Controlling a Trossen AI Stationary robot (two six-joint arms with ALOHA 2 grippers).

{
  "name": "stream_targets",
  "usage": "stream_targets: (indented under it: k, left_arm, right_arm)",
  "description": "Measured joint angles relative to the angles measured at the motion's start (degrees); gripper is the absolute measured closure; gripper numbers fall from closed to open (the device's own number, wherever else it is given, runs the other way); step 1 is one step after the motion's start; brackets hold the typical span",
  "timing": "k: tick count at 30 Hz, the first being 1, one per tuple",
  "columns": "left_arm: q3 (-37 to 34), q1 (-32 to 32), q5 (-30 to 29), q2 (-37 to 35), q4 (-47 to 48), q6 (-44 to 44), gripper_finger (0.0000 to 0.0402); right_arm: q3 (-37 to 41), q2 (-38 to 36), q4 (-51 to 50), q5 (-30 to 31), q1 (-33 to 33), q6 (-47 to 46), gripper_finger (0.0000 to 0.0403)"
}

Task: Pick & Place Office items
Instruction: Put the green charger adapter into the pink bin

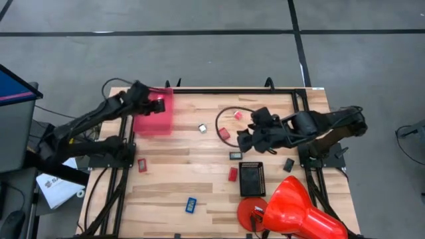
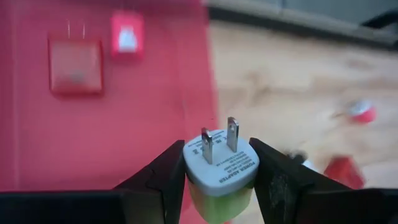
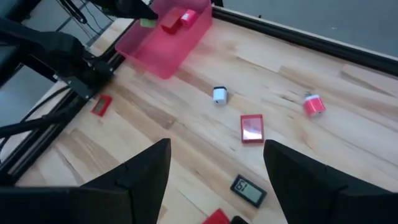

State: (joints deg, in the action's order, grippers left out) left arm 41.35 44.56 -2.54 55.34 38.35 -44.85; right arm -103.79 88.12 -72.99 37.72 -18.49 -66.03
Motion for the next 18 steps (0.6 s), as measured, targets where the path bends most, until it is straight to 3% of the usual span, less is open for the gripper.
stream_targets:
  k: [4,11,18]
  left_arm:
    - [0.03,1.94,2.73,6.62,-0.22,2.64,0.0257]
    - [0.01,2.22,-5.46,14.74,-3.22,1.62,0.0257]
    - [0.03,4.86,-6.09,16.43,-4.81,1.34,0.0255]
  right_arm:
    - [0.02,0.02,-2.25,1.44,-1.84,-2.67,0.0152]
    - [0.02,0.02,-7.23,3.61,-4.86,-9.42,0.0152]
    - [0.02,0.03,-12.84,6.18,-8.53,-17.36,0.0152]
